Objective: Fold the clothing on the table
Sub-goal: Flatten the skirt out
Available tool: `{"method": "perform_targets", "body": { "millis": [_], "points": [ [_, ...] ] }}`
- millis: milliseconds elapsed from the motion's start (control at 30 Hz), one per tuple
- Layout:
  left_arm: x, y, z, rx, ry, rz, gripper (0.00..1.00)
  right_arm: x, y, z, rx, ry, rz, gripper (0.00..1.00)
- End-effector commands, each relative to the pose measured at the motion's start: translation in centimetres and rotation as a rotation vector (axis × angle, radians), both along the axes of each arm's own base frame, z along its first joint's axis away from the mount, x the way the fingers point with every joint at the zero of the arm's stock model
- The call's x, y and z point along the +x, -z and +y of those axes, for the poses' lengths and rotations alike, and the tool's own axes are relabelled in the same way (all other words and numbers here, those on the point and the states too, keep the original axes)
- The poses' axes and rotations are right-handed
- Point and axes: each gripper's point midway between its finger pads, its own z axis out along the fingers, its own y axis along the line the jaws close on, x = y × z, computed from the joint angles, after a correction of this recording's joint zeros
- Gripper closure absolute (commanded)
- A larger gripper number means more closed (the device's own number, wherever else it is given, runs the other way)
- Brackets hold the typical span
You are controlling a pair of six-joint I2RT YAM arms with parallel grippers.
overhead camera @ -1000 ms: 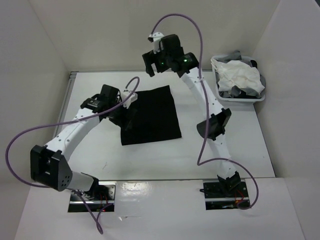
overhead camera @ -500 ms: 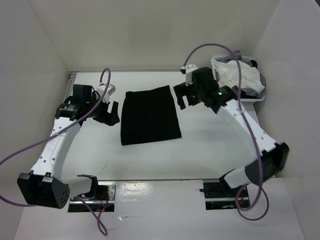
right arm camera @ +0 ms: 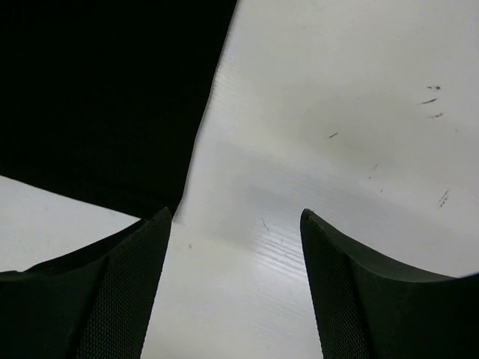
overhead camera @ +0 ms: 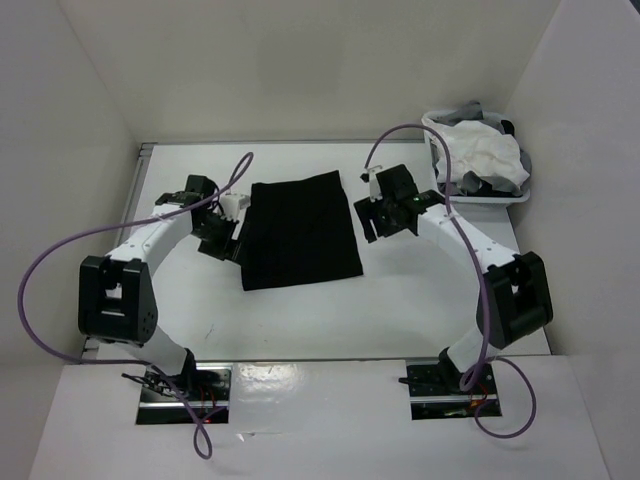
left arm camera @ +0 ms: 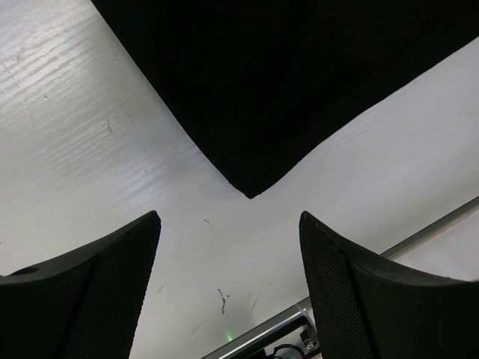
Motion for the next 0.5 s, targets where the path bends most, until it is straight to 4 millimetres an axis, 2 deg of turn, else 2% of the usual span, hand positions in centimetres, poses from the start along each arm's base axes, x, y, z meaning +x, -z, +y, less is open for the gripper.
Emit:
{"method": "perform_targets", "body": {
  "millis": [0, 133, 167, 233, 267, 333, 367, 433, 467],
  "points": [
    [-0.1, 1.4, 0.0, 0.011, -0.01, 0.046, 0.19, 2.3, -1.3, 1.0, 0.04, 0.012, -0.089, 0.26],
    [-0.1, 2.8, -0.2, 0.006, -0.007, 0.099, 0.21, 2.8, 0.2, 1.2, 0.032, 0.019, -0.058, 0.36],
    [0.1, 2.9, -0.2, 0.006, -0.007, 0.102, 0.21, 3.1, -0.2, 1.3, 0.036, 0.019, -0.067, 0.36],
    [-0.5, 3.9, -0.4, 0.012, 0.002, 0.15, 0.24, 3.3, 0.5, 1.5, 0.029, 0.019, -0.052, 0.36],
    [-0.2, 4.0, -0.5, 0.012, 0.002, 0.15, 0.24, 3.7, 0.0, 1.6, 0.035, 0.019, -0.064, 0.36],
    [0.2, 4.1, -0.4, 0.019, -0.009, 0.149, 0.25, 4.1, 0.4, 1.8, 0.034, 0.019, -0.062, 0.35],
    [0.6, 3.8, -0.3, 0.026, -0.011, 0.136, 0.25, 4.7, -0.3, 2.1, 0.045, 0.019, -0.087, 0.34],
    [2.0, 3.0, -0.3, 0.027, -0.023, 0.092, 0.25, 5.3, 0.0, 2.6, 0.05, 0.012, -0.078, 0.32],
    [3.0, 1.8, -0.5, 0.018, -0.032, 0.035, 0.25, 6.0, 0.1, 3.0, 0.054, 0.005, -0.068, 0.3]
  ]
}}
